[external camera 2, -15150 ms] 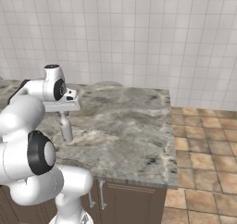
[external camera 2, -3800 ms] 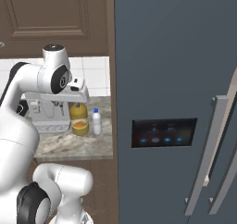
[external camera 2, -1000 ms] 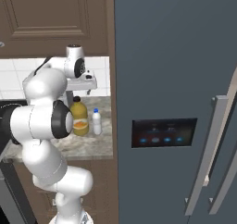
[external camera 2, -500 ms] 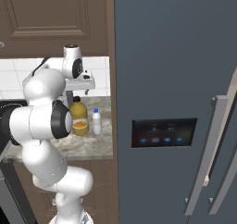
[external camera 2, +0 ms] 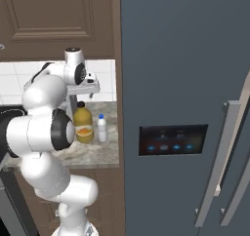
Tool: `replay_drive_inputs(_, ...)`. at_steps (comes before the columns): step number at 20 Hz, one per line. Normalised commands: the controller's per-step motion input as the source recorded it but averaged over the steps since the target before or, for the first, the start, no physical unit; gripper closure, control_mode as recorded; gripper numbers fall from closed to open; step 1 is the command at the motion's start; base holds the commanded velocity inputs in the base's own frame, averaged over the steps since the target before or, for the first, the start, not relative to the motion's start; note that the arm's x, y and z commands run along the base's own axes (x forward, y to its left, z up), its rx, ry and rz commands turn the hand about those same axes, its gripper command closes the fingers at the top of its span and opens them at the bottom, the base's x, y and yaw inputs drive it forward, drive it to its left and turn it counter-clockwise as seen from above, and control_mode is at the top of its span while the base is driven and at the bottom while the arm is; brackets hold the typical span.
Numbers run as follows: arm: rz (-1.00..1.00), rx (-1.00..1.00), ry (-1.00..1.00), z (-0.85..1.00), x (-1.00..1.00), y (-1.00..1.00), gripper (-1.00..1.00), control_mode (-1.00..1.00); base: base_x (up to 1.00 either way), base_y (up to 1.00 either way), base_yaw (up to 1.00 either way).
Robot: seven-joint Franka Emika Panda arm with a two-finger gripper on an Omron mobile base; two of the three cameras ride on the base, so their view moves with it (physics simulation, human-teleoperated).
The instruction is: Place the drinks on the dining counter in a tight cluster.
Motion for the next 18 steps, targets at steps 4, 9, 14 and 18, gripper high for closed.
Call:
replay_drive_inputs(4,0.00,0.00,-0.04,0.00,0.00,0.00,-1.00,-1.00,0.00,0.00,0.00)
replay_drive_inputs(9,0.00,0.00,0.10,0.00,0.00,0.00,-1.00,-1.00,0.00,0.00,0.00)
replay_drive_inputs(14,0.00,0.00,0.02,0.00,0.00,0.00,-1.00,-1.00,0.00,0.00,0.00)
replay_drive_inputs(18,0.00,0.00,0.00,0.00,0.00,0.00,-1.00,-1.00,0.00,0.00,0.00)
